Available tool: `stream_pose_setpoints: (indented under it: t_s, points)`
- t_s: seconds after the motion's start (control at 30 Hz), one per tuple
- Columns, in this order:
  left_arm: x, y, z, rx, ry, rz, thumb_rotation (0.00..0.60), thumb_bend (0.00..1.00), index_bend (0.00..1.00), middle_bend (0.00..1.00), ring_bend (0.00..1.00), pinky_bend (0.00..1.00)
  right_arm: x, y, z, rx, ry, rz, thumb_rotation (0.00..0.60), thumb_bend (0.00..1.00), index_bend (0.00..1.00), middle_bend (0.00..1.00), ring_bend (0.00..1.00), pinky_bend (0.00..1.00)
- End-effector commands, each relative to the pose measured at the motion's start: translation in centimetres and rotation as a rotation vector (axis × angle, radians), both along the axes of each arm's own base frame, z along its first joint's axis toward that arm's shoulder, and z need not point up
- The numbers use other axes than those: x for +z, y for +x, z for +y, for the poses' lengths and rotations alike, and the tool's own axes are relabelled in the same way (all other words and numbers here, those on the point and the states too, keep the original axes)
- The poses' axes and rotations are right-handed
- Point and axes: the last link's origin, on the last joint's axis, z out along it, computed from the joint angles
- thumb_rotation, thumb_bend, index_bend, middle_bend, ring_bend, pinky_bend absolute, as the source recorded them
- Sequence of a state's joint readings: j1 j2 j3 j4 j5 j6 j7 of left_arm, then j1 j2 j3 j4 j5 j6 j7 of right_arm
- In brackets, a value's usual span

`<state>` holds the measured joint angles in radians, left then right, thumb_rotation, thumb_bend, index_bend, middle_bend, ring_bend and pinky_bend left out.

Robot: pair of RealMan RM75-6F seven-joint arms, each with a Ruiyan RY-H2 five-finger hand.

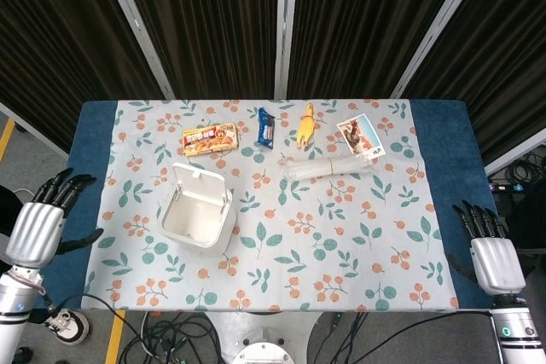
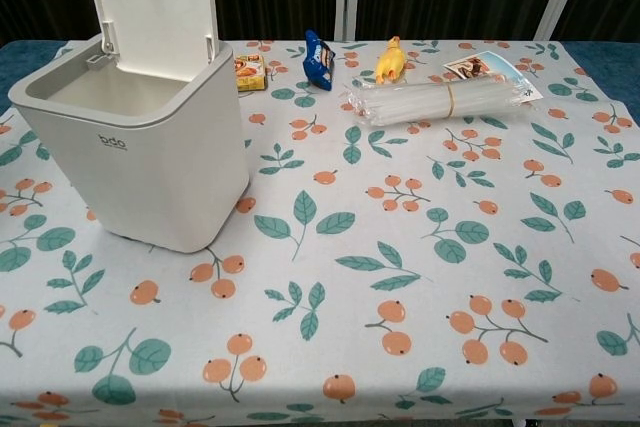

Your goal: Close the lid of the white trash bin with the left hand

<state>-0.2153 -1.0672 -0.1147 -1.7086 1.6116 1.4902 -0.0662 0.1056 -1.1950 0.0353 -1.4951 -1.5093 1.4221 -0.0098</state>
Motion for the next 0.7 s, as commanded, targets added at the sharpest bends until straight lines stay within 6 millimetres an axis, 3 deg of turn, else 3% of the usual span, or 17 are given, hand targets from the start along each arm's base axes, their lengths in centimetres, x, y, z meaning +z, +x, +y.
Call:
stream_pose_setpoints:
  t_s: [0.03,0.27,0.5,0.7]
  points:
    - [1.0,3.3,2.1,-0.093,-0.055,-0.079,0.578,0.15,0.19,0.17,0.07,0.18,-0.1,0.0,0.0,0.000,0.004,0.001,0.600,0.18,0.00,0.00,0.00,0.00]
    - [0.8,8.2,5.7,-0.191,-0.167,-0.125,0.576,0.30,0.19,0.17,0.07,0.18,-0.4,-0.4,0.0,-0.013,0.011,-0.001,0.600,0.18,0.00,0.00,0.00,0.00]
    - [-1.4,11.4,7.4,-0.252,-0.312,-0.079,0.575,0.30,0.19,0.18,0.07,0.18,-0.3,-1.1,0.1,-0.030,0.009,-0.005,0.600,0.18,0.00,0.00,0.00,0.00]
    - [-3.0,12.8,8.3,-0.260,-0.390,-0.023,0.576,0.31,0.19,0.18,0.07,0.18,-0.3,-1.6,0.1,-0.036,0.006,-0.013,0.600,0.18,0.00,0.00,0.00,0.00]
